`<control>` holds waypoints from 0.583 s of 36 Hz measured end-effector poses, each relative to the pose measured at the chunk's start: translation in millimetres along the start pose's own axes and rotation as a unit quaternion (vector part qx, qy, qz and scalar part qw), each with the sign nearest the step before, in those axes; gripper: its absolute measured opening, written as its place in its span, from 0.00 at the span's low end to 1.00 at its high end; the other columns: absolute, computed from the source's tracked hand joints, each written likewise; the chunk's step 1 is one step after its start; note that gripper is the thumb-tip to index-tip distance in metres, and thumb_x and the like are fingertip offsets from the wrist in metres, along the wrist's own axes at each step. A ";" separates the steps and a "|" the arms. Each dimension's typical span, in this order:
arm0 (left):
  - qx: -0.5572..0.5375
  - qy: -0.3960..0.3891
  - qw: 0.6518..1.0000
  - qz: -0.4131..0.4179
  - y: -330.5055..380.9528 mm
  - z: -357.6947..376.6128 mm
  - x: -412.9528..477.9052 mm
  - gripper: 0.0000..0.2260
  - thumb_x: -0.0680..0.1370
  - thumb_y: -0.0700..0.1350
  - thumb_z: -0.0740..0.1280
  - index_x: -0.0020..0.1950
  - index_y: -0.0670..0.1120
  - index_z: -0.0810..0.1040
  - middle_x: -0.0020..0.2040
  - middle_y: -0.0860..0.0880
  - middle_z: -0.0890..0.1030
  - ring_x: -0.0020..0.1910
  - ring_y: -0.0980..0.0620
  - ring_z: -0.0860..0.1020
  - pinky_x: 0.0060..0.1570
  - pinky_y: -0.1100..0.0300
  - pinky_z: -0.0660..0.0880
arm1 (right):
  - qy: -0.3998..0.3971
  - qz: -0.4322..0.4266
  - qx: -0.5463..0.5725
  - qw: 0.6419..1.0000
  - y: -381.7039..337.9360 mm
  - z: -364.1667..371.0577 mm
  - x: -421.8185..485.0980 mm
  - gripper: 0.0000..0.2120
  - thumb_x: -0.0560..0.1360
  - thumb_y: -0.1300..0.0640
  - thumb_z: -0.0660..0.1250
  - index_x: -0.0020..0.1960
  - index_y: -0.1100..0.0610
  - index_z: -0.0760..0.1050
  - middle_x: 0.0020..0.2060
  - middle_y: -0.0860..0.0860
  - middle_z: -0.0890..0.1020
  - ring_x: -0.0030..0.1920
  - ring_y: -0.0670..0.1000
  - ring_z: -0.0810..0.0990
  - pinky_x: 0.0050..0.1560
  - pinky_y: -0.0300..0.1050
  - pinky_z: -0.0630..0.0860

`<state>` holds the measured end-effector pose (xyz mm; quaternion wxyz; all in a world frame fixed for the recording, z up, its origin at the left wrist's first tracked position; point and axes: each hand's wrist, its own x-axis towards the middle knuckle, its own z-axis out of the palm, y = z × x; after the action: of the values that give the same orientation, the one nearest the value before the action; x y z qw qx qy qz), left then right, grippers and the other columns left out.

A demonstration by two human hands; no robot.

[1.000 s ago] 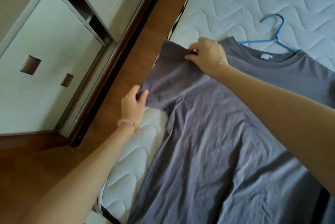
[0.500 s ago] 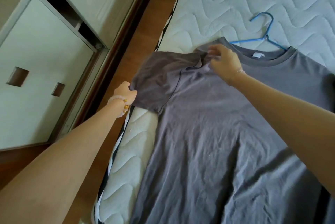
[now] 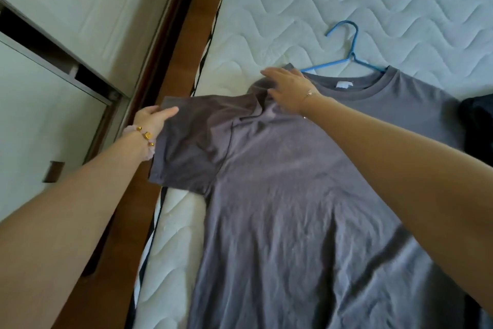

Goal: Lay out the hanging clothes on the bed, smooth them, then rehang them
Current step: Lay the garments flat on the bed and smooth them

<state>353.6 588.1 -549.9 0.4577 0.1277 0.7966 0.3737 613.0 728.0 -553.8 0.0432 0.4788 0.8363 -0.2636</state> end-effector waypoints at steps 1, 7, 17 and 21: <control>0.001 0.001 1.000 0.010 0.2 3.2 1.2 0.22 0.74 0.47 0.72 0.65 0.42 0.74 0.57 0.48 0.79 0.54 0.50 0.78 0.55 0.58 0.74 | -0.018 0.003 -0.008 1.000 -4.4 -0.4 8.6 0.24 0.79 0.57 0.57 0.74 0.50 0.60 0.73 0.49 0.64 0.71 0.58 0.62 0.70 0.57 0.62; 0.029 0.049 0.996 0.064 2.4 -2.3 17.4 0.07 0.77 0.46 0.68 0.52 0.46 0.80 0.44 0.48 0.81 0.46 0.48 0.80 0.51 0.54 0.78 | -0.014 0.030 -0.076 0.997 -13.8 -0.6 32.8 0.12 0.77 0.58 0.61 0.59 0.52 0.75 0.61 0.54 0.74 0.59 0.61 0.74 0.52 0.49 0.69; 0.075 0.200 0.975 0.052 -17.7 -24.8 46.0 0.12 0.79 0.47 0.63 0.58 0.42 0.76 0.57 0.42 0.79 0.55 0.42 0.77 0.56 0.49 0.73 | 0.137 0.093 0.038 0.985 -9.7 -3.8 58.6 0.10 0.75 0.59 0.63 0.53 0.58 0.79 0.55 0.58 0.78 0.55 0.62 0.76 0.52 0.49 0.71; 0.110 0.199 0.974 0.010 -24.8 -23.1 43.0 0.12 0.79 0.49 0.63 0.57 0.43 0.77 0.54 0.42 0.79 0.48 0.41 0.77 0.47 0.53 0.73 | 0.101 0.069 0.108 0.987 -2.2 2.0 51.2 0.20 0.73 0.66 0.60 0.64 0.57 0.75 0.61 0.58 0.77 0.62 0.58 0.75 0.63 0.44 0.69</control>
<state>314.4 583.4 -587.9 0.2690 0.1082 0.9065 0.3069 583.3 766.0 -571.3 -0.0758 0.5614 0.7680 -0.2988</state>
